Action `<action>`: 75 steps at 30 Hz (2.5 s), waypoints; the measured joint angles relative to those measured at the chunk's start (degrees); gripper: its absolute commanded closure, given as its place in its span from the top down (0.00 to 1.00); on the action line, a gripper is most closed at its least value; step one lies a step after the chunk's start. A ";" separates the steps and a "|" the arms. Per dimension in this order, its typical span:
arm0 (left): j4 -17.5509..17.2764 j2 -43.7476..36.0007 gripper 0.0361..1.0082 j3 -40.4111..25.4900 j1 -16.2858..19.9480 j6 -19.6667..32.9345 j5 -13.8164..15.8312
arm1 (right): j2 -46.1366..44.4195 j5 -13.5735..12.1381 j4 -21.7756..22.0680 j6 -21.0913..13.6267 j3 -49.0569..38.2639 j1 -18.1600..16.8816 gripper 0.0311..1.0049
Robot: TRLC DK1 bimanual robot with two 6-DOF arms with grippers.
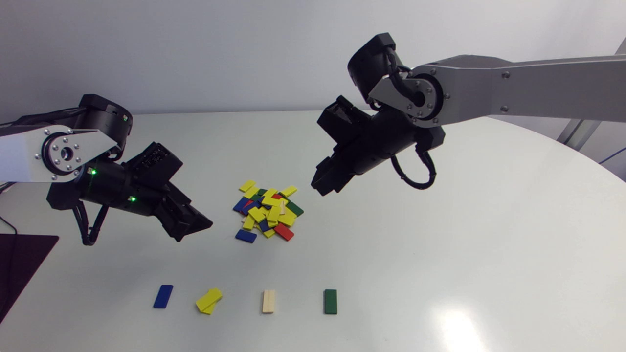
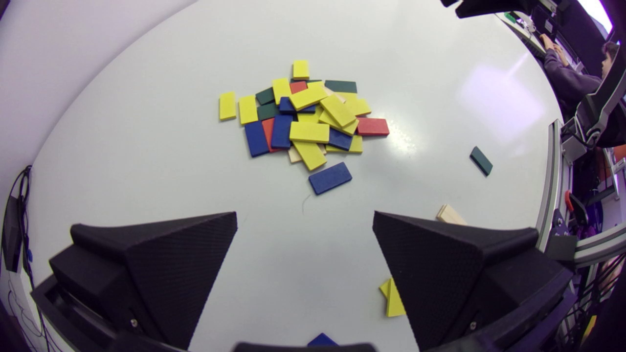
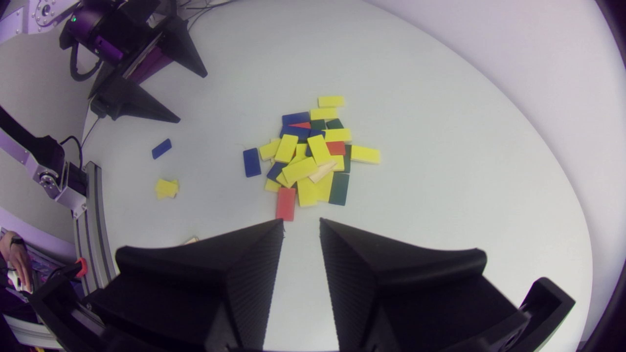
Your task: Take domino bricks one by one from the mixed stack on the table and place each onto the existing stack of the same color.
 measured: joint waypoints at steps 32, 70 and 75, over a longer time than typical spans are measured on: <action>0.07 3.76 0.98 4.31 -4.02 -0.46 0.39 | 14.36 0.24 -2.86 -1.36 9.92 -2.91 0.85; 1.49 4.96 0.98 2.82 1.77 1.09 2.56 | 41.22 4.79 -27.43 -6.71 46.25 2.91 0.35; 1.57 4.96 0.98 2.54 2.49 1.53 3.23 | 43.78 4.81 -30.08 -6.71 50.53 2.91 0.35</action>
